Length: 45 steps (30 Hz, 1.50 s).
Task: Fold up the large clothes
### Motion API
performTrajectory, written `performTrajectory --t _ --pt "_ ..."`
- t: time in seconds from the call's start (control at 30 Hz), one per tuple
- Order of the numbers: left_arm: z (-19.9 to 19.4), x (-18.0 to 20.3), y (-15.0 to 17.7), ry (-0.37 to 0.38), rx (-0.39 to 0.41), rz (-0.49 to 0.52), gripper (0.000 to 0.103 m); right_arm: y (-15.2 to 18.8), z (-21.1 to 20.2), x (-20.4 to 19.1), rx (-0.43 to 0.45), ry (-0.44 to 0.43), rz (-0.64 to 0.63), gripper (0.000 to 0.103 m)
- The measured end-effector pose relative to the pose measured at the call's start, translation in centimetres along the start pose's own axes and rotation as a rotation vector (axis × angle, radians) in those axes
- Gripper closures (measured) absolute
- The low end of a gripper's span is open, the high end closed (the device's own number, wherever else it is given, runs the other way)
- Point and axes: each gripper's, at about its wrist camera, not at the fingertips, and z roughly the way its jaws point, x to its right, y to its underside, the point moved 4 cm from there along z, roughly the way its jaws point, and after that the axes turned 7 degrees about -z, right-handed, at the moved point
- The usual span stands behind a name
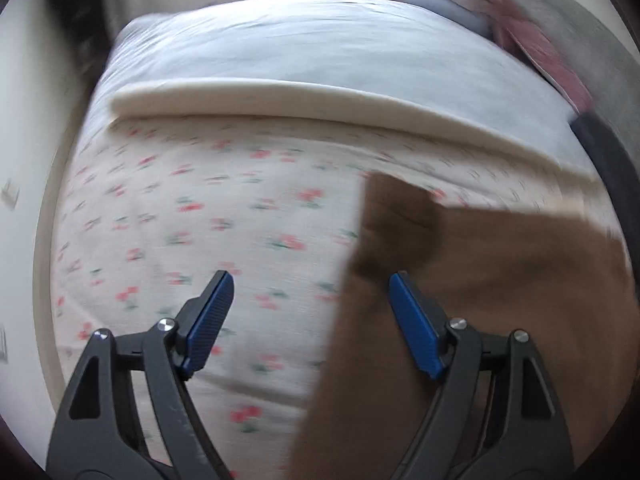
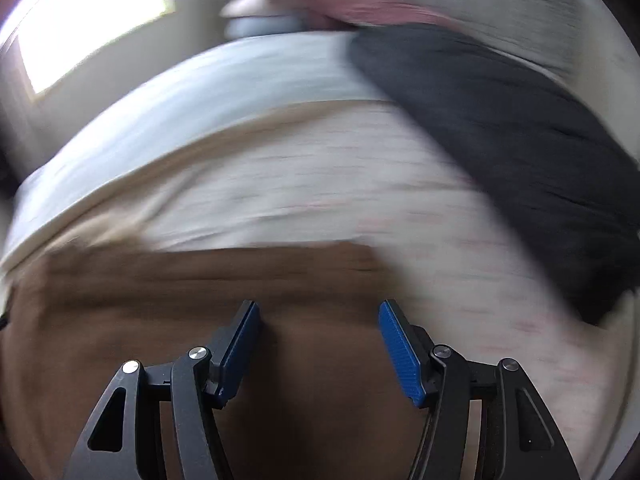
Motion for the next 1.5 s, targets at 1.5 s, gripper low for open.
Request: performTrajectory --t 1.5 --pt "-21.3 6.9 20.4 0.027 -0.006 0.209 0.006 19.6 -23.8 -5.2 0.022 -0.068 -0.053 0.024"
